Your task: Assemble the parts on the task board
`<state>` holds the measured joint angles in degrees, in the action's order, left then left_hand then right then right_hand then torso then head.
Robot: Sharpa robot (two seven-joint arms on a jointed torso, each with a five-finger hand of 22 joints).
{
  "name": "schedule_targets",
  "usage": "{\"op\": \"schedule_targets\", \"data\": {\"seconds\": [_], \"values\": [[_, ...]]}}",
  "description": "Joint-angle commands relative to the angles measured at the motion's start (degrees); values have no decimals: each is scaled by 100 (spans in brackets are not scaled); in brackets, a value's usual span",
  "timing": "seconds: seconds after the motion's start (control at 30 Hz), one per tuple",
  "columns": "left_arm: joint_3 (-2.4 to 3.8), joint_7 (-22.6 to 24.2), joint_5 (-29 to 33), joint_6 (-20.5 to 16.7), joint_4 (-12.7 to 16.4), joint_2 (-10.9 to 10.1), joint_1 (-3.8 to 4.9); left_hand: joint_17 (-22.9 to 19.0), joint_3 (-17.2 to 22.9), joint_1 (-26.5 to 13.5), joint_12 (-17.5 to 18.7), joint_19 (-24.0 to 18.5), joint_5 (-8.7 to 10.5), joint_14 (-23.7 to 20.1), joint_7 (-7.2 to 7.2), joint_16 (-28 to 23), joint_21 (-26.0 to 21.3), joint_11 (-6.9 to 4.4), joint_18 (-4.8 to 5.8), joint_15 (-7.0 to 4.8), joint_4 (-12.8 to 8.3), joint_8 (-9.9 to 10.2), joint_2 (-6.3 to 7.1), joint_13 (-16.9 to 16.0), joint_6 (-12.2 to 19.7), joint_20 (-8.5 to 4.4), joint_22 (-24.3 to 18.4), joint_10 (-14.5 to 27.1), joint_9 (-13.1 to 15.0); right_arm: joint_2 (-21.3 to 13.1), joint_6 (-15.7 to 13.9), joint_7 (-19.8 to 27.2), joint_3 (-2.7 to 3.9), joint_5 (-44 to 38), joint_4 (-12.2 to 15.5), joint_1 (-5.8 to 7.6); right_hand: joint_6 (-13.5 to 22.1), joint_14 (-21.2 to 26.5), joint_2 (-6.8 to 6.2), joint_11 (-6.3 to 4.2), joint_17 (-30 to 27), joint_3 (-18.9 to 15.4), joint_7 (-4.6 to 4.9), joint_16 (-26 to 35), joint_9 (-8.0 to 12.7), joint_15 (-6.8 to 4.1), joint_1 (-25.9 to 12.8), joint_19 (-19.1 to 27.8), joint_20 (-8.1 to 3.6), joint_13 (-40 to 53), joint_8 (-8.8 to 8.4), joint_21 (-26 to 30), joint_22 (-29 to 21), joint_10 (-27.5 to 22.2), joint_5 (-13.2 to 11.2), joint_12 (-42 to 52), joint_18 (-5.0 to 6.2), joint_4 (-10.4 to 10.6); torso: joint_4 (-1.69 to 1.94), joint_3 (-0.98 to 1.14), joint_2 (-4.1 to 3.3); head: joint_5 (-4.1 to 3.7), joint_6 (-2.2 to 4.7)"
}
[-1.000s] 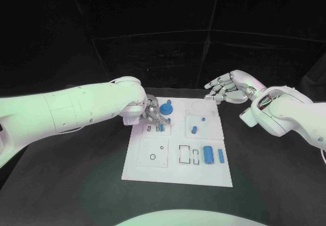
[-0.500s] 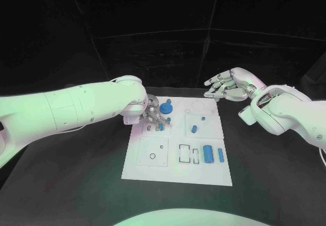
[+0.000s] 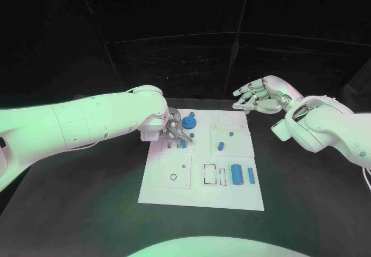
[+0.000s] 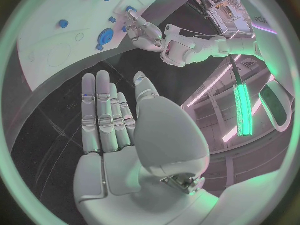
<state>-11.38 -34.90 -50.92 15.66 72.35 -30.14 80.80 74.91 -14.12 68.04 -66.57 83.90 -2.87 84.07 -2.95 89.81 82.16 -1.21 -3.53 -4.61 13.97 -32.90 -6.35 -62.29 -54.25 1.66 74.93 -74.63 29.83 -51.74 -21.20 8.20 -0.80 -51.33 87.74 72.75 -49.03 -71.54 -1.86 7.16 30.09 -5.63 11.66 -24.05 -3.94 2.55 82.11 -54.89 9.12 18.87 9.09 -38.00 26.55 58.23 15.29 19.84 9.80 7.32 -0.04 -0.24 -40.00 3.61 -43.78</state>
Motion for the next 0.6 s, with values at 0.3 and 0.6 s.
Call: {"op": "schedule_targets", "data": {"seconds": [0.3,0.6], "values": [[0,-61,-29,102,-15,25,6,1509,55,137,-26,125,10,593,-11,19,14,20,82,3,-100,-39,-25,-14,61,-7,180,7,31,24,-56,-9,5,30,-11,12,47,-19,29,12,-19,-29,5,44,-4,43,42,-70,0,-49,39,55,-22,-22,52,-13,66,-25,4,0,-1,-14,-15],[-1,-31,-29,46,-17,32,5,1509,510,789,12,101,2,593,22,19,-19,-14,69,-24,-564,-20,-191,0,156,-22,134,34,74,41,-40,-27,4,30,-27,12,54,-22,30,14,-30,-34,7,64,-4,45,42,-80,1,-85,52,76,-36,-26,67,-11,65,-28,4,2,0,-26,-36]]}}
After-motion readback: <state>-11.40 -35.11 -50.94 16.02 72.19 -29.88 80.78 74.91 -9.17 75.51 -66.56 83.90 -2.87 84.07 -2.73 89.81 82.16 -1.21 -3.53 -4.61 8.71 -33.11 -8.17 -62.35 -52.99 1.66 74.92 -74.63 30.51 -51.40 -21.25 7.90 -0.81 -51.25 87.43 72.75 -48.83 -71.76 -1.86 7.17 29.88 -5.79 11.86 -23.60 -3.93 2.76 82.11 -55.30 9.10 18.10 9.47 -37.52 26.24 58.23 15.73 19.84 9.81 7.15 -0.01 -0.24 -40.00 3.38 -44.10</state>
